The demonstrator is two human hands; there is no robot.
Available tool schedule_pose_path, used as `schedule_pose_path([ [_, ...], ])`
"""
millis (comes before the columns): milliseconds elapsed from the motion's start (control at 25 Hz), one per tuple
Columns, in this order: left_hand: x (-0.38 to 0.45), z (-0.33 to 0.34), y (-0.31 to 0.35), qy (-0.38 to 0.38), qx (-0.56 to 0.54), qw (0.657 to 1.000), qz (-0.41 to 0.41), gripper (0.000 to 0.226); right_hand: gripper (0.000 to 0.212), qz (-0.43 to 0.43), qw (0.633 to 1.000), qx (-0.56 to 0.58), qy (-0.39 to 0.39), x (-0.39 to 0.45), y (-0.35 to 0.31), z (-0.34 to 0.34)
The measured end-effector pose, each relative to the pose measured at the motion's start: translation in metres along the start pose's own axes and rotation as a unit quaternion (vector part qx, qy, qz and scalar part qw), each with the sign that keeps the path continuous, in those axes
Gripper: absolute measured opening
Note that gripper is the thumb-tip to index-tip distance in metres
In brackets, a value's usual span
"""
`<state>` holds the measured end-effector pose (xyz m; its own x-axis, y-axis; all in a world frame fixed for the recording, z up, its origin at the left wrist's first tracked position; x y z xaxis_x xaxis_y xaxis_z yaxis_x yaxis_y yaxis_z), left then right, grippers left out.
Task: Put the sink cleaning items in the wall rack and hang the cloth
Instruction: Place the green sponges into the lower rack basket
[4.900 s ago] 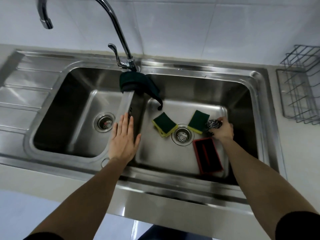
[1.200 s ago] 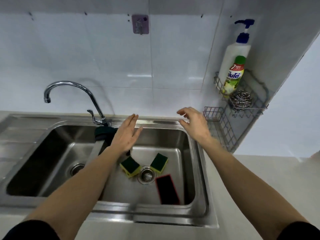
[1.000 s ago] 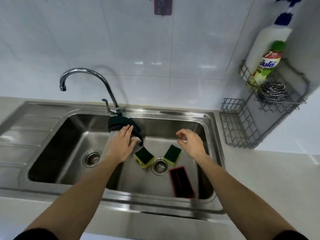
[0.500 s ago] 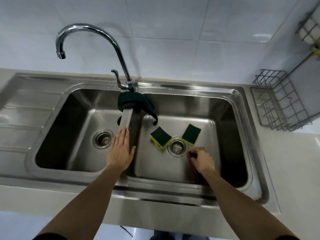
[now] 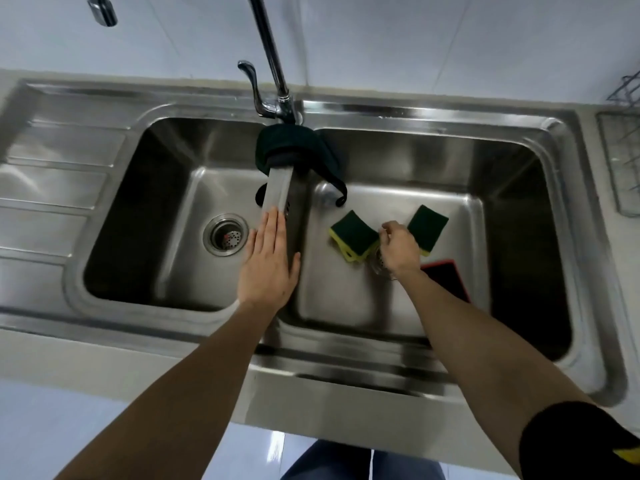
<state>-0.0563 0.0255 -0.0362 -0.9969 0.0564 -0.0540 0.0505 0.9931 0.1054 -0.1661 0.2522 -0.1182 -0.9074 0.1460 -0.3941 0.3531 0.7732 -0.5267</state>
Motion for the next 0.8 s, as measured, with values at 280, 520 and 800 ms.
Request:
schedule_pose_path([
  [280, 0.000, 0.001, 0.000, -0.002, 0.004, 1.000, -0.010, 0.070, 0.050, 0.025, 0.996, -0.029, -0.078, 0.018, -0.024, 0.023],
  [520, 0.000, 0.000, 0.001, -0.006, 0.009, 1.000, -0.013, 0.070, 0.050, 0.036, 0.995, -0.038, -0.086, 0.011, -0.021, 0.039],
  [800, 0.000, 0.001, 0.001, -0.005, 0.007, 1.000, -0.009, 0.070, 0.049, 0.048, 0.994, -0.003, -0.096, 0.005, -0.025, 0.044],
])
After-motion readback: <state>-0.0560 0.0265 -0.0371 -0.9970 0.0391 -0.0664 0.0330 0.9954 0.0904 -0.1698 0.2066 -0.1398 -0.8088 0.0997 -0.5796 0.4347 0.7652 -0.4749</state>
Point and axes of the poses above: each hand's wrist, its own x-axis towards the middle knuckle, its own z-axis out of the palm, y = z × x, the point moved 2 cm from there along x, towards the middle knuckle, and after that the axes turned 9 degrees about z, right-handed, at the moved point
